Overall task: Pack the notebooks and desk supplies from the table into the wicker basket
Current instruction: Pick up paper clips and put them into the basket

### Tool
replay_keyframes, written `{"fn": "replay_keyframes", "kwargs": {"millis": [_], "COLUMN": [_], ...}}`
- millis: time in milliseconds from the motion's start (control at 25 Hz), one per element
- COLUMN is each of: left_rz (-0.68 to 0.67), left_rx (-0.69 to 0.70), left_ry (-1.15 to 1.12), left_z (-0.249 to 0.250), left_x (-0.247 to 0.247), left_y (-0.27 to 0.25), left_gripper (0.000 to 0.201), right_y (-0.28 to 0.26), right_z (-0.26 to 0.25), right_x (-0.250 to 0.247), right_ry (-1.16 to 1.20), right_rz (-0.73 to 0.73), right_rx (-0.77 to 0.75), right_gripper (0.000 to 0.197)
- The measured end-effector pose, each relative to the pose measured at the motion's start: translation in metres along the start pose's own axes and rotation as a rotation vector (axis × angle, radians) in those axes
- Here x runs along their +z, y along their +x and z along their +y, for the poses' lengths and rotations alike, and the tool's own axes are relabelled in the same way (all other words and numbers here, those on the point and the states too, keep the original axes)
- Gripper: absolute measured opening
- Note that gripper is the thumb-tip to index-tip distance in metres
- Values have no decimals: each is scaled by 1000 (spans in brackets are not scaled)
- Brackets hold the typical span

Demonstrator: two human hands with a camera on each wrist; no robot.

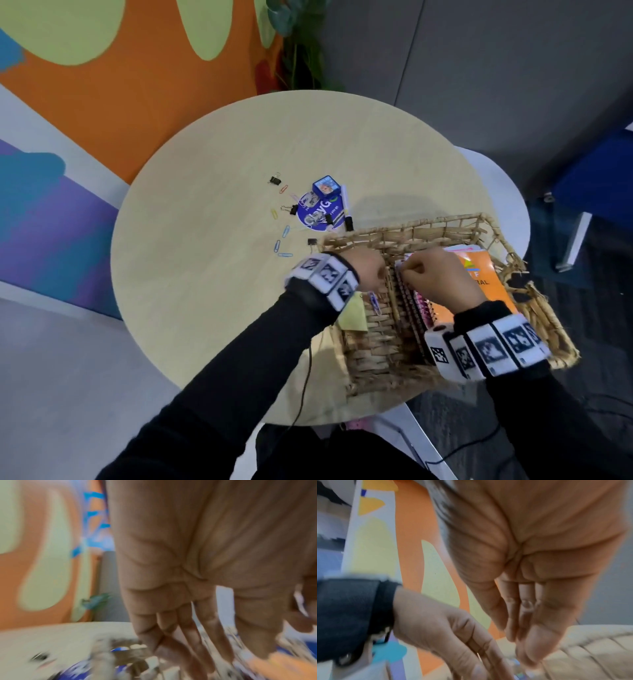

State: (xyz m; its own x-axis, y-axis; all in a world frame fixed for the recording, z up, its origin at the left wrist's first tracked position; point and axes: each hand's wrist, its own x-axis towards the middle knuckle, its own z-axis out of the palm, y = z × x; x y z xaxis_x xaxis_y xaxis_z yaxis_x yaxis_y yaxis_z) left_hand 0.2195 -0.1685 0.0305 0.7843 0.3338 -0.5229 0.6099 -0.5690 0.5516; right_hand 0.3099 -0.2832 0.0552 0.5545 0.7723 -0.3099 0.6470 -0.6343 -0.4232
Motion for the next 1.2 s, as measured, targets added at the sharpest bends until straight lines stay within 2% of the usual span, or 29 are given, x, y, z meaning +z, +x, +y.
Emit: {"fn": "replay_keyframes", "kwargs": {"millis": [40,80,120,200,280,360,480,640,800,920,1040,1200], "left_rz": [90,173,296,500,577,539,464,387,320,309,359,401], "left_rx": [64,55,-1,-207,-385,-468,-489,-468,-429,-366,-327,-352], "left_ry": [-39,-90,-178,-240,-239,-243,-224,-149,-147,-155,-203,-267], "left_z": [-15,-32,-57,-107,-149,-173,-183,-193,-205,-207,-213,-226], "left_x": [-17,-29,-39,-49,-53,-50,-45,-49,-56,-66,-76,-80], "left_y": [-5,-10,-17,-23,-18,-5,15,41,49,36,16,-5], "left_gripper": [21,26,27,27,24,21,16,28,23,23,22,15], "right_y": [-6,-14,-20,-27,-26,-20,-3,26,67,97,114,130], "right_z": [-13,-29,-48,-83,-111,-134,-151,-164,-170,-167,-165,-168], "right_x": [-5,-10,-13,-6,15,47,92,128,151,161,170,175], "right_ry": [74,177,285,439,473,448,462,400,299,289,240,127], "right_rz": [88,165,214,220,167,97,10,23,66,81,78,1], "right_rx": [-56,-108,-146,-180,-191,-185,-116,19,185,298,303,337], "right_gripper": [18,16,13,12,13,14,16,21,22,24,26,25]}}
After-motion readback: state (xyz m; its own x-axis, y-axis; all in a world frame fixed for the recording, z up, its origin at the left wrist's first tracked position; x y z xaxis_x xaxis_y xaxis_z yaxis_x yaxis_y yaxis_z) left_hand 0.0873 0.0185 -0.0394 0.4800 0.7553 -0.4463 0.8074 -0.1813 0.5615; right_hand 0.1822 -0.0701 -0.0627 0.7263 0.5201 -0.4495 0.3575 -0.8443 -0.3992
